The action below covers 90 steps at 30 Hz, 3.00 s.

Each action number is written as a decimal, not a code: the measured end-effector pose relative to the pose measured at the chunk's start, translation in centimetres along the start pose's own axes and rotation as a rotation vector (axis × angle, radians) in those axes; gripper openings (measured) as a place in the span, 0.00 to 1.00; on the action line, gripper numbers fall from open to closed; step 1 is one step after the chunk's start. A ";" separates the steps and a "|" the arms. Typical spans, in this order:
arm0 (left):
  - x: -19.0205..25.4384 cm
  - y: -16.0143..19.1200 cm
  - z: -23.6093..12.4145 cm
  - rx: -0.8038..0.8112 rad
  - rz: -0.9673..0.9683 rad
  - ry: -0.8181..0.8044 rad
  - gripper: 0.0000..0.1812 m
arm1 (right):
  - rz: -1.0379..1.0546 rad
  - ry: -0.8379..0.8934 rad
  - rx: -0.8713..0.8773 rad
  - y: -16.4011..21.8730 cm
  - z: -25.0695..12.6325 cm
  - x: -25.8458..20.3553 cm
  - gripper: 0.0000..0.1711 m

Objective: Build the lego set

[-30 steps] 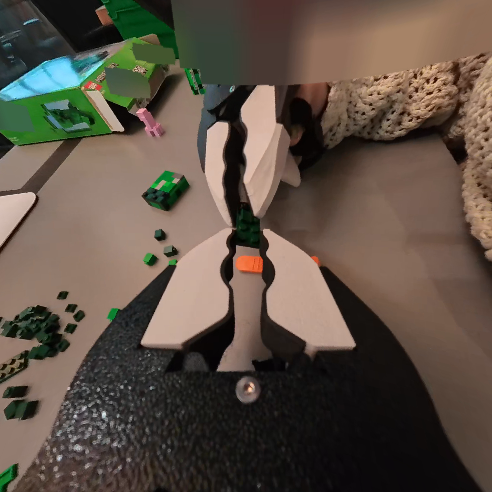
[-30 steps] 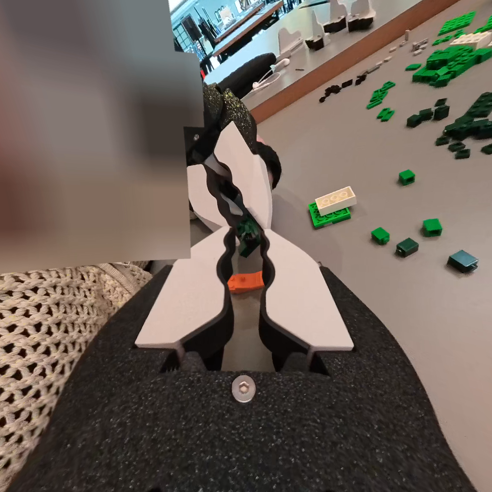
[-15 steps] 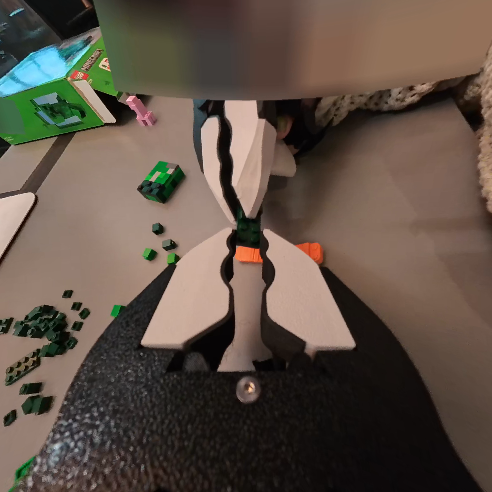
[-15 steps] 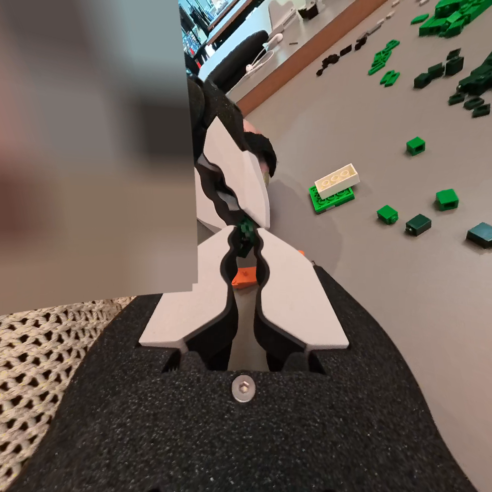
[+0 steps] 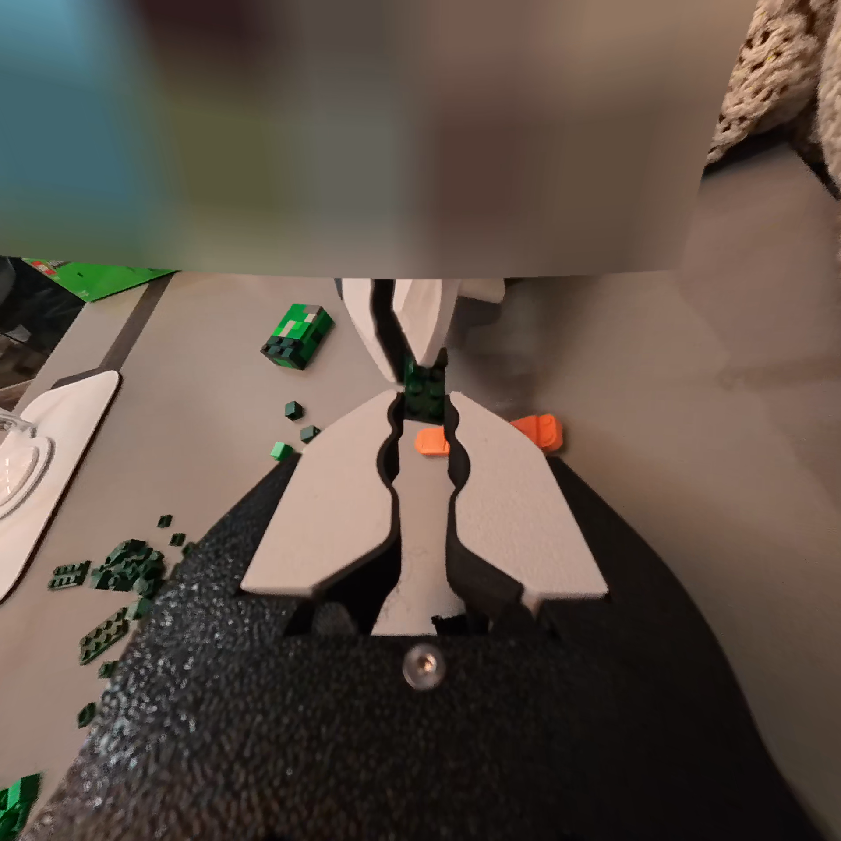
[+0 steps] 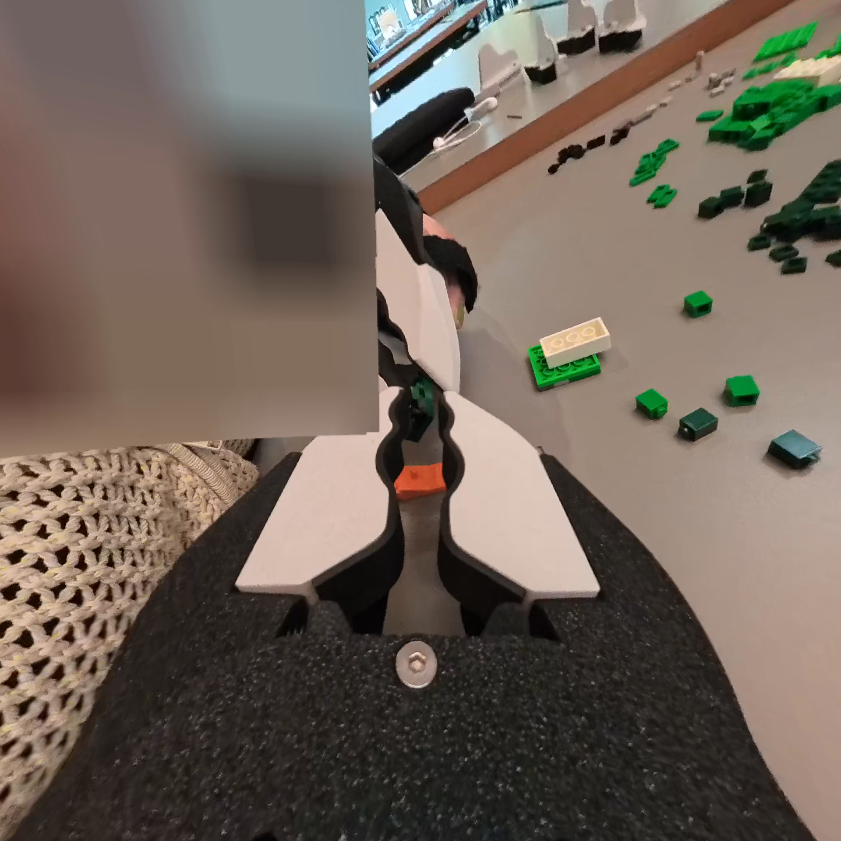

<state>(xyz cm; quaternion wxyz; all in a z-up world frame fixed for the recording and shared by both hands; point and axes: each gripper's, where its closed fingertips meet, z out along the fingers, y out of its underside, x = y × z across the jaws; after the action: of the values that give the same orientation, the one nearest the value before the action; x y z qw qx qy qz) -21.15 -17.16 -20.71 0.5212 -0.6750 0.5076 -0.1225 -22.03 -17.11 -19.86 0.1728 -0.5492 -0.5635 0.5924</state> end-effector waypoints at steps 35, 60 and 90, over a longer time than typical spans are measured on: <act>0.0 0.4 0.2 -0.013 -0.052 0.016 0.09 | 0.026 -0.030 -0.036 0.7 -0.9 0.1 0.05; 0.6 -1.7 -0.7 0.193 -0.419 0.259 0.05 | -0.310 -0.005 -0.008 0.3 -0.3 -1.4 0.04; 0.7 -1.3 -0.7 0.151 -0.326 0.257 0.03 | -0.492 0.050 -0.015 0.4 0.1 -1.7 0.04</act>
<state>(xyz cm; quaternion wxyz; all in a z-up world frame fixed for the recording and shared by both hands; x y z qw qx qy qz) -20.59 -18.27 -19.55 0.4746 -0.6862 0.4431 -0.3278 -21.34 -18.69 -19.45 0.3215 -0.4114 -0.6801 0.5146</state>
